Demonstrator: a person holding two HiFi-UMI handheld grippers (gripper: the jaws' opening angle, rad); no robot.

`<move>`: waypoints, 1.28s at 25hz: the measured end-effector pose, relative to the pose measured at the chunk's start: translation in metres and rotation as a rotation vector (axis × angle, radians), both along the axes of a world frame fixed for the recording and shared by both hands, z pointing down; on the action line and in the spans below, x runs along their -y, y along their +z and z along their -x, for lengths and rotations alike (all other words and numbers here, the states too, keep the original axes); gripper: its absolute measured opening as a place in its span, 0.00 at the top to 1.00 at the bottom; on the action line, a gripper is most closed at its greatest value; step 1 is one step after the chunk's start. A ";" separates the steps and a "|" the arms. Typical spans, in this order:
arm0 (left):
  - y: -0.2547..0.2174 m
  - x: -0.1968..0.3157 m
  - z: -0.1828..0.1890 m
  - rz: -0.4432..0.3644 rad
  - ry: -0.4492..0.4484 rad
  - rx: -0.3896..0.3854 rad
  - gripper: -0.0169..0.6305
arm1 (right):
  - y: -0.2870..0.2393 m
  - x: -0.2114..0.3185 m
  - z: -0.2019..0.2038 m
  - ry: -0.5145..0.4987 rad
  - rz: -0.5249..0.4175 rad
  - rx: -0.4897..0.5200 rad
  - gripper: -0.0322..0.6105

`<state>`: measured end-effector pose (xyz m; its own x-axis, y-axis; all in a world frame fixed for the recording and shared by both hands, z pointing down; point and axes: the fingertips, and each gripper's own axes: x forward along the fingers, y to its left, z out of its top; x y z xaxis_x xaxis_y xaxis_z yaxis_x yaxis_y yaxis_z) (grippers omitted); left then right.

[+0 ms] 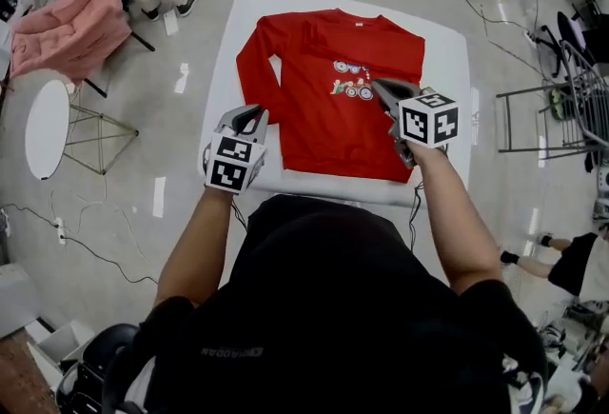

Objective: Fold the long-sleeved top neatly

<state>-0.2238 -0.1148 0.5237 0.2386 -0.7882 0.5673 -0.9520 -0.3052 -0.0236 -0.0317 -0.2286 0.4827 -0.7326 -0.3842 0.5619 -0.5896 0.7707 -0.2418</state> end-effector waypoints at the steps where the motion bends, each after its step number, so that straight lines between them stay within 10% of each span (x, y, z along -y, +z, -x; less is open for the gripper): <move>1: 0.000 0.001 -0.005 0.002 0.011 0.000 0.96 | 0.000 -0.011 -0.010 0.016 -0.007 0.006 0.94; 12: 0.028 -0.001 -0.021 0.090 0.059 0.114 0.96 | 0.036 -0.091 -0.104 0.198 0.012 -0.021 0.94; 20: 0.096 0.015 -0.034 0.220 0.110 0.313 0.75 | 0.042 -0.114 -0.132 0.273 0.018 -0.020 0.94; 32: 0.114 0.032 -0.010 0.237 -0.029 0.238 0.84 | 0.042 -0.125 -0.163 0.321 0.023 -0.058 0.94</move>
